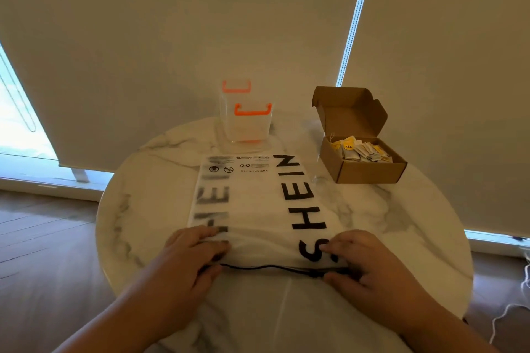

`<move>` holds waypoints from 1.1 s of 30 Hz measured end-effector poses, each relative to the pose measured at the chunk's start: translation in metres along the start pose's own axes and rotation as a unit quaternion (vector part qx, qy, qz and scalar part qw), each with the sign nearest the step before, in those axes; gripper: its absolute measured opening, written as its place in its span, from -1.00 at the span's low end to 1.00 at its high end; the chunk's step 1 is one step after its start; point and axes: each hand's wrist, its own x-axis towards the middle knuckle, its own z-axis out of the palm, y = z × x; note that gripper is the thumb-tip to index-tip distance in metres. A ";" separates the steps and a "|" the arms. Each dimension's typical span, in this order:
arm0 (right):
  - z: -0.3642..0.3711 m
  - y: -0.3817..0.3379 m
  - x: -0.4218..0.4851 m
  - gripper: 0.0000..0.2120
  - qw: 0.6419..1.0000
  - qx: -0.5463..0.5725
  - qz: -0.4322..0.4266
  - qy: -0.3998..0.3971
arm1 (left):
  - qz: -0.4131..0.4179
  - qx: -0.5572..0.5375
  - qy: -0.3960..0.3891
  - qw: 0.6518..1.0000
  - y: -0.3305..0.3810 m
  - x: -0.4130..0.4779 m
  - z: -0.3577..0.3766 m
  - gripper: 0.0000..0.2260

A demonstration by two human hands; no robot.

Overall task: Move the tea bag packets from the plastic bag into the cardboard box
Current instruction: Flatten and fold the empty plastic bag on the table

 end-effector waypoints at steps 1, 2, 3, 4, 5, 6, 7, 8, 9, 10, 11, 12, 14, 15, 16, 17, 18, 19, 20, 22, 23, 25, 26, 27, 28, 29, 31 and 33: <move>0.000 0.000 0.000 -0.60 1.000 -0.002 -0.013 -0.001 | -0.003 -0.010 0.010 1.000 0.002 -0.001 -0.001 -0.71; 0.000 -0.001 0.001 -0.61 1.000 -0.008 -0.026 -0.010 | -0.005 -0.017 0.012 1.000 0.006 -0.002 -0.004 -0.80; 0.002 -0.001 0.002 -0.61 0.999 -0.015 -0.042 -0.020 | -0.008 -0.020 0.014 1.000 0.009 -0.003 -0.005 -0.87; 0.003 0.000 0.003 -0.63 0.998 -0.021 -0.053 -0.028 | -0.007 -0.021 0.020 1.000 0.010 -0.003 -0.007 -0.91; 0.004 0.000 0.004 -0.66 0.998 -0.023 -0.057 -0.030 | -0.005 -0.017 0.024 1.000 0.012 -0.003 -0.009 -0.93; 0.005 0.001 0.004 -0.69 0.998 -0.023 -0.054 -0.026 | -0.006 -0.015 0.025 1.000 0.014 -0.003 -0.010 -0.95; 0.005 0.002 0.004 -0.71 0.998 -0.018 -0.048 -0.019 | -0.007 -0.012 0.021 1.000 0.014 -0.003 -0.011 -0.97; 0.006 0.003 0.004 -0.72 0.999 -0.013 -0.041 -0.014 | -0.008 -0.012 0.019 1.000 0.014 -0.002 -0.011 -0.96; 0.006 0.003 0.003 -0.72 0.999 -0.011 -0.037 -0.010 | -0.013 -0.010 0.017 1.000 0.016 -0.002 -0.012 -0.93; 0.007 0.004 0.002 -0.72 0.999 -0.011 -0.034 -0.008 | -0.013 -0.009 0.018 1.000 0.017 -0.002 -0.012 -0.90; 0.007 0.005 0.002 -0.74 0.999 -0.010 -0.031 -0.005 | -0.014 -0.007 0.019 1.000 0.017 -0.002 -0.012 -0.88; 0.007 0.006 0.001 -0.77 1.000 -0.004 -0.024 -0.003 | -0.016 -0.008 0.022 1.000 0.018 -0.002 -0.012 -0.86; 0.007 0.009 0.000 -0.84 1.000 0.013 -0.013 0.005 | -0.027 -0.010 0.021 0.999 0.019 -0.003 -0.014 -0.86; 0.007 0.010 0.000 -0.85 1.000 0.018 -0.010 0.007 | -0.030 -0.012 0.017 0.999 0.020 -0.003 -0.015 -0.87; 0.007 0.010 0.001 -0.86 1.000 0.017 -0.008 0.007 | -0.029 -0.015 0.013 0.999 0.019 -0.003 -0.016 -0.88; 0.006 0.010 0.001 -0.87 1.000 0.015 -0.008 0.004 | -0.029 -0.019 0.009 0.999 0.019 -0.003 -0.017 -0.89; 0.006 0.010 0.001 -0.87 1.000 0.017 -0.005 0.000 | -0.025 -0.024 0.009 0.999 0.019 -0.003 -0.018 -0.90; 0.005 0.010 0.001 -0.86 1.000 0.024 -0.001 -0.003 | -0.027 -0.029 0.007 0.999 0.019 -0.003 -0.019 -0.91; 0.004 0.009 0.001 -0.84 0.999 0.032 0.003 -0.007 | -0.029 -0.036 0.007 0.999 0.019 -0.004 -0.019 -0.91; 0.001 0.008 -0.001 -0.77 0.999 0.040 0.002 -0.017 | -0.038 -0.046 0.008 0.998 0.019 -0.005 -0.019 -0.88; 0.001 0.007 0.000 -0.75 0.999 0.042 0.002 -0.023 | -0.044 -0.053 0.011 0.998 0.019 -0.006 -0.019 -0.85; 0.000 0.007 0.001 -0.82 0.999 0.041 0.008 -0.031 | -0.057 -0.063 0.026 0.996 0.017 -0.006 -0.018 -0.86; 0.001 0.007 0.001 -0.87 0.999 0.041 0.012 -0.031 | -0.059 -0.064 0.032 0.996 0.015 -0.006 -0.018 -0.87; 0.002 0.008 0.001 -0.88 0.999 0.042 0.011 -0.026 | -0.061 -0.061 0.036 0.996 0.014 -0.006 -0.019 -0.87; 0.003 0.009 0.001 -0.86 0.999 0.044 0.009 -0.019 | -0.062 -0.061 0.041 0.995 0.015 -0.006 -0.020 -0.87; 0.004 0.011 0.000 -0.85 0.999 0.043 0.007 -0.008 | -0.068 -0.060 0.048 0.995 0.015 -0.006 -0.021 -0.87; 0.005 0.012 0.000 -0.89 0.999 0.037 0.006 0.003 | -0.087 -0.058 0.063 0.993 0.015 -0.006 -0.021 -0.87; 0.005 0.013 0.000 -0.91 0.999 0.036 0.002 0.004 | -0.097 -0.060 0.063 0.992 0.016 -0.007 -0.021 -0.85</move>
